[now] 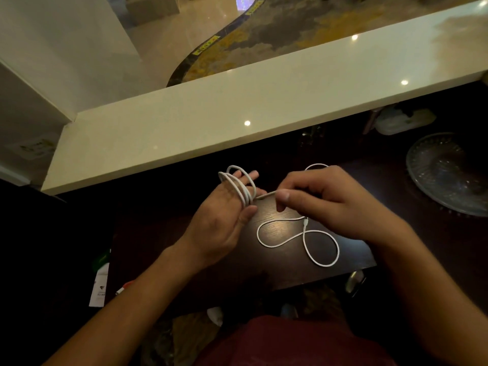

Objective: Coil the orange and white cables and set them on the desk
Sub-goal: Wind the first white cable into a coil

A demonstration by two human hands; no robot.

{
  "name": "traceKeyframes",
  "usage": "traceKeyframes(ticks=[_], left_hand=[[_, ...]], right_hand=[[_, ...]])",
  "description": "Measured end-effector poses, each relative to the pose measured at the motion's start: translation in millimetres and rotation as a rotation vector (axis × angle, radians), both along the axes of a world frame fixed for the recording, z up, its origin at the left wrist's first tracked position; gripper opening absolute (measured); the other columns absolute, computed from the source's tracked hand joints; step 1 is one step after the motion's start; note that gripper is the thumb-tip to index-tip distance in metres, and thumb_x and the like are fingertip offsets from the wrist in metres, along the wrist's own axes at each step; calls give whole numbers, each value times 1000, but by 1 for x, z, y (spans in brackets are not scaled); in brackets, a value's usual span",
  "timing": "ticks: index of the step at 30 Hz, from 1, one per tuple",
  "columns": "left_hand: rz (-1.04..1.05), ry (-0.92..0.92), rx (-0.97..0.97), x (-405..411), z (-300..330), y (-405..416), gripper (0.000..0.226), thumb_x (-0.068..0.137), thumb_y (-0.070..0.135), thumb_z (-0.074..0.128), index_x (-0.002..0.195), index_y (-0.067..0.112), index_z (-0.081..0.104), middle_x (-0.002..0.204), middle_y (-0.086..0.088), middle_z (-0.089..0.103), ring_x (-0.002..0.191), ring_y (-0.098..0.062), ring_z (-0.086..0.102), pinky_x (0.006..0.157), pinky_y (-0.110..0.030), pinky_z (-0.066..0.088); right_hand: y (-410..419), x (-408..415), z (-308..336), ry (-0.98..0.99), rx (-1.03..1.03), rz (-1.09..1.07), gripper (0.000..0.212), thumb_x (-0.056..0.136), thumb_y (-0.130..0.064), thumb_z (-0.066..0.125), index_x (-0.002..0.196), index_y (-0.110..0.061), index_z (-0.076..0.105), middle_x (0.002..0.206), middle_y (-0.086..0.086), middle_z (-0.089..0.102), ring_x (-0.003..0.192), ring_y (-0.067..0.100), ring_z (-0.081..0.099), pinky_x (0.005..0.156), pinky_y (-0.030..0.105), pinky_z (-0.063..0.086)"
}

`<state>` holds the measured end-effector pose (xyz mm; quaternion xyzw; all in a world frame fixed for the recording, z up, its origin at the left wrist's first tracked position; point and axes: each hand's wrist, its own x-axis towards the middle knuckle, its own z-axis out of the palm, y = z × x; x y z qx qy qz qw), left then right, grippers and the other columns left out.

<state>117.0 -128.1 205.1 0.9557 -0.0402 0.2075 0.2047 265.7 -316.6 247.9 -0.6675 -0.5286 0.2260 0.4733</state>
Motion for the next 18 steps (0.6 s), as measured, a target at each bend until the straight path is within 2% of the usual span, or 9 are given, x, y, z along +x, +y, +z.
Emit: traceKeyframes(ticks=[2, 4, 7, 10, 13, 14, 16, 17, 18], left_hand=[[-20, 23, 11, 2, 2, -7, 50, 108, 37, 31, 127, 1, 59, 120, -22, 67, 114, -23, 55, 105, -23, 37], [-44, 90, -31, 3, 5, -16, 51, 108, 40, 29, 114, 3, 63, 101, -18, 69, 94, -21, 57, 88, -30, 46], [-137, 322, -233, 1, 14, -26, 38, 105, 38, 37, 107, 10, 63, 102, -5, 70, 94, -19, 66, 84, -41, 52], [-206, 455, -407, -1, 26, -29, 26, 106, 31, 41, 98, 15, 61, 88, 4, 69, 85, -13, 67, 81, -40, 52], [-262, 442, -755, -5, 37, -33, 37, 106, 41, 42, 95, 9, 59, 70, 7, 61, 66, -19, 60, 72, -40, 51], [-291, 409, -883, -6, 41, -34, 41, 105, 45, 43, 94, 8, 58, 68, 9, 57, 60, -21, 54, 67, -44, 50], [-368, 341, -1054, -5, 47, -36, 39, 104, 44, 43, 92, 10, 57, 65, 15, 55, 51, -27, 42, 63, -61, 47], [-396, 313, -1111, -4, 50, -36, 36, 104, 42, 44, 91, 12, 58, 63, 16, 53, 49, -30, 40, 64, -65, 45], [-411, 281, -1170, -1, 52, -36, 34, 104, 41, 45, 90, 14, 58, 61, 16, 51, 47, -28, 41, 67, -63, 47]], right_hand=[[1, -3, 4, -31, 11, 21, 23, 99, -28, 60, 84, -15, 73, 58, -13, 53, 53, 1, 48, 55, 12, 31], [4, -7, 6, -48, 33, 48, 22, 99, -25, 62, 82, -14, 73, 59, -15, 57, 54, 1, 52, 56, 10, 32], [6, -5, 7, 5, 78, 60, 27, 97, -24, 68, 76, -8, 71, 63, -6, 66, 58, 4, 60, 59, 14, 39], [10, 3, 6, 198, 139, 48, 24, 95, -20, 66, 73, -10, 68, 61, -11, 63, 56, -2, 56, 58, 11, 40], [18, 9, -5, 322, 162, -7, 25, 99, -17, 59, 74, -17, 64, 57, -11, 56, 51, 0, 46, 53, 14, 37], [20, 10, -9, 374, 169, -6, 25, 99, -17, 57, 75, -16, 62, 56, -9, 53, 50, 2, 44, 52, 14, 36], [26, 7, -16, 481, 180, -4, 23, 99, -18, 56, 79, -9, 58, 57, -6, 47, 51, 6, 40, 50, 15, 33], [28, 5, -18, 512, 178, -12, 23, 99, -18, 56, 81, -5, 57, 59, -2, 46, 52, 8, 38, 50, 16, 31], [31, 2, -21, 531, 177, -22, 24, 100, -18, 56, 82, -3, 56, 61, 3, 45, 54, 11, 36, 50, 18, 29]])
